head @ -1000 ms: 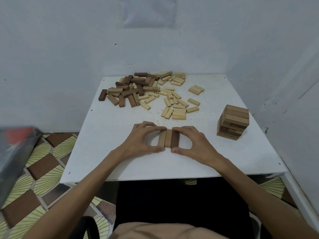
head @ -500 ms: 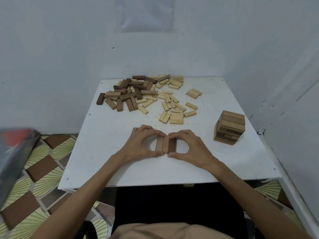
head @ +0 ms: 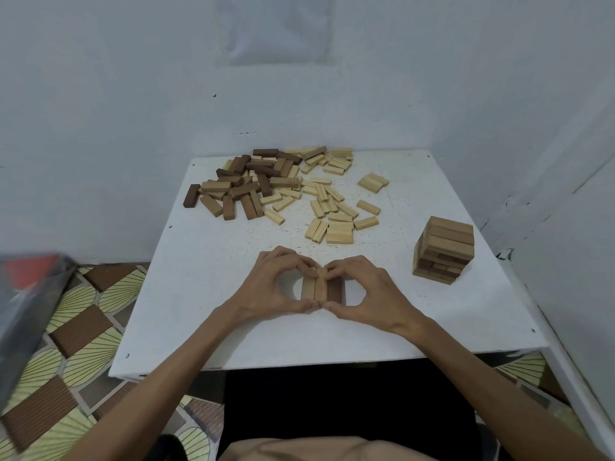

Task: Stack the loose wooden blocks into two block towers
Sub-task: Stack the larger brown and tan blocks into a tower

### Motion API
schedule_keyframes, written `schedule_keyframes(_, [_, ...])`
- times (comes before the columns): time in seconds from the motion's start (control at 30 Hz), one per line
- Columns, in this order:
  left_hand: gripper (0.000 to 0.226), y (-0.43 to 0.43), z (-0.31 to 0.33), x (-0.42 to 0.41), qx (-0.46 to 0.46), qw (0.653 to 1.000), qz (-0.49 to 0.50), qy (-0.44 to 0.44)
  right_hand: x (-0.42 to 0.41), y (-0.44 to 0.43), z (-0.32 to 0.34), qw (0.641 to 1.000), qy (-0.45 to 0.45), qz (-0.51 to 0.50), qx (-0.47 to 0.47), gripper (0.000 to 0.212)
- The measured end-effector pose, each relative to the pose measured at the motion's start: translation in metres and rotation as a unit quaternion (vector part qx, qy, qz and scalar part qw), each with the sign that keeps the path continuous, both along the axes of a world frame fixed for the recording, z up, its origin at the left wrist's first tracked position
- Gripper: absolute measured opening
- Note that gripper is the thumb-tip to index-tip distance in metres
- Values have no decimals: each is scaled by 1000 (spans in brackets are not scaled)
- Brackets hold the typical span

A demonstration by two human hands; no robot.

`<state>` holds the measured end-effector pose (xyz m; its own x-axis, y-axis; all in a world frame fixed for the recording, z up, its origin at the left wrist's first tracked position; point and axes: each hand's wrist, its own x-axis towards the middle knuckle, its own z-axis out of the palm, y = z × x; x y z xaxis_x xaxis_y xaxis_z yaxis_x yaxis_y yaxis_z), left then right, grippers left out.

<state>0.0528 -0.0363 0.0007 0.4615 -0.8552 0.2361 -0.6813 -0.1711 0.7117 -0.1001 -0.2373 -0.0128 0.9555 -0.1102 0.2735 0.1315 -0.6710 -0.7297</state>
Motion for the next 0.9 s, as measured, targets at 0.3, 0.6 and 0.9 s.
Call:
schedule_keyframes(0.3, [43, -27, 48, 1, -65, 996, -53, -20, -6, -24, 50, 997, -53, -15, -45, 41])
schedule_keyframes(0.6, [38, -84, 78, 8, -80, 992, -96, -32, -18, -64, 85, 993, -76, -60, -63, 39])
schedule_keyframes(0.9, [35, -157, 88, -9, -85, 986, -140, -38, -51, -120, 95, 990, -54, -118, -46, 41])
